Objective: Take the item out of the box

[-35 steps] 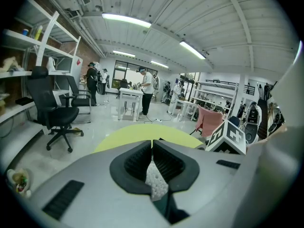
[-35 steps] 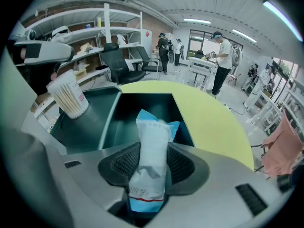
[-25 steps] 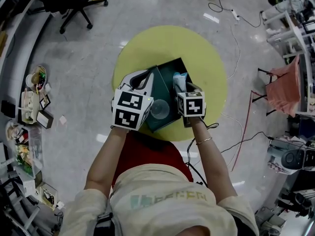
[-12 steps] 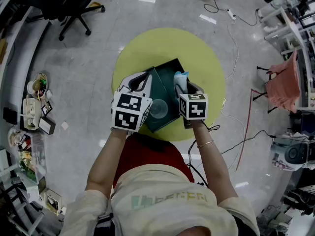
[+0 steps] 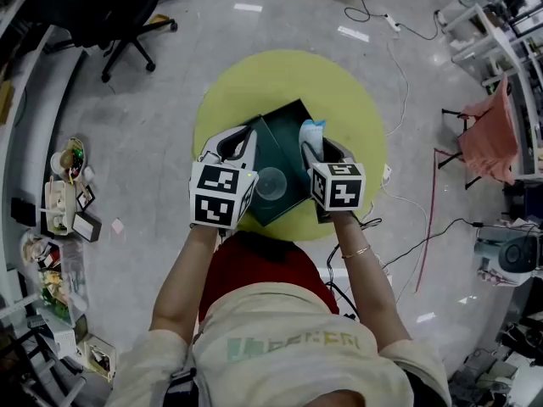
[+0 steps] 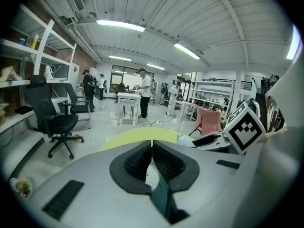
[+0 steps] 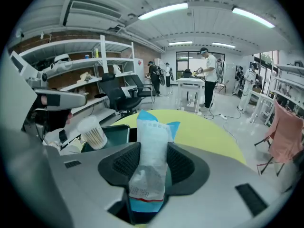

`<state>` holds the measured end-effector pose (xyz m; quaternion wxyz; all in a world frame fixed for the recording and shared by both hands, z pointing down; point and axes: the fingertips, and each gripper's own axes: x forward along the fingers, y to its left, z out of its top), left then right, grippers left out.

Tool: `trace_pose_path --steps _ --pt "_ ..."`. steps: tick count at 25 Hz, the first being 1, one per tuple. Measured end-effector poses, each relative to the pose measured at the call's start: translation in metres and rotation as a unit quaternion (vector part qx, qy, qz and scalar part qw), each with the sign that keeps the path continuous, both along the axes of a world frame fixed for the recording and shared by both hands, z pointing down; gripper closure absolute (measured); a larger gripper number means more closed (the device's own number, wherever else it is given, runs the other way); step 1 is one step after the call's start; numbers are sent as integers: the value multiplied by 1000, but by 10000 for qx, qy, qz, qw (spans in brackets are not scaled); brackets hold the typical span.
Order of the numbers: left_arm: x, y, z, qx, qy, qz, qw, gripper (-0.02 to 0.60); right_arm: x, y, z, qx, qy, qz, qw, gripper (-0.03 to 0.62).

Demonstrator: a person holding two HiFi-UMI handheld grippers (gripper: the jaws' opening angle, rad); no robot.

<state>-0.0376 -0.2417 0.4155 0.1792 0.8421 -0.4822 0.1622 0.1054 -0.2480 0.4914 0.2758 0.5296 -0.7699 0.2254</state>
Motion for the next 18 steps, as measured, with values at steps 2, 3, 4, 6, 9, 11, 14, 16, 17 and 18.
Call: trace_pose_path --steps 2,3,4,6,9,11,14,16,17,18 --pt "1 3 -1 -3 -6 -7 10000 552 -1 3 -8 73 -118 19 9999 391" --pt "1 4 -1 -15 -9 -11 10000 552 -2 4 -12 121 -170 18 9998 390" --pt "2 6 -1 -25 -11 -13 10000 552 -3 5 -17 176 -217 15 9996 390" --pt "3 9 -2 -27 -12 -5 10000 552 -4 8 -27 287 -313 26 9991 390" --pt "3 14 -4 -1 14 -1 10000 552 -5 12 -40 434 -477 79 9979 390" --pt "2 17 -6 29 49 -19 10000 552 -5 16 -46 514 -555 105 9971 390" --pt "4 23 -8 86 80 -44 9999 552 -1 24 -54 597 -646 140 9960 391" --pt "4 27 -10 115 84 -53 9999 552 1 29 -59 642 -712 173 9952 391" --pt "4 28 -11 126 85 -57 9999 552 2 31 -61 664 -744 190 9948 390" --pt "4 29 -11 136 87 -59 9999 552 2 33 -63 689 -774 206 9944 391"
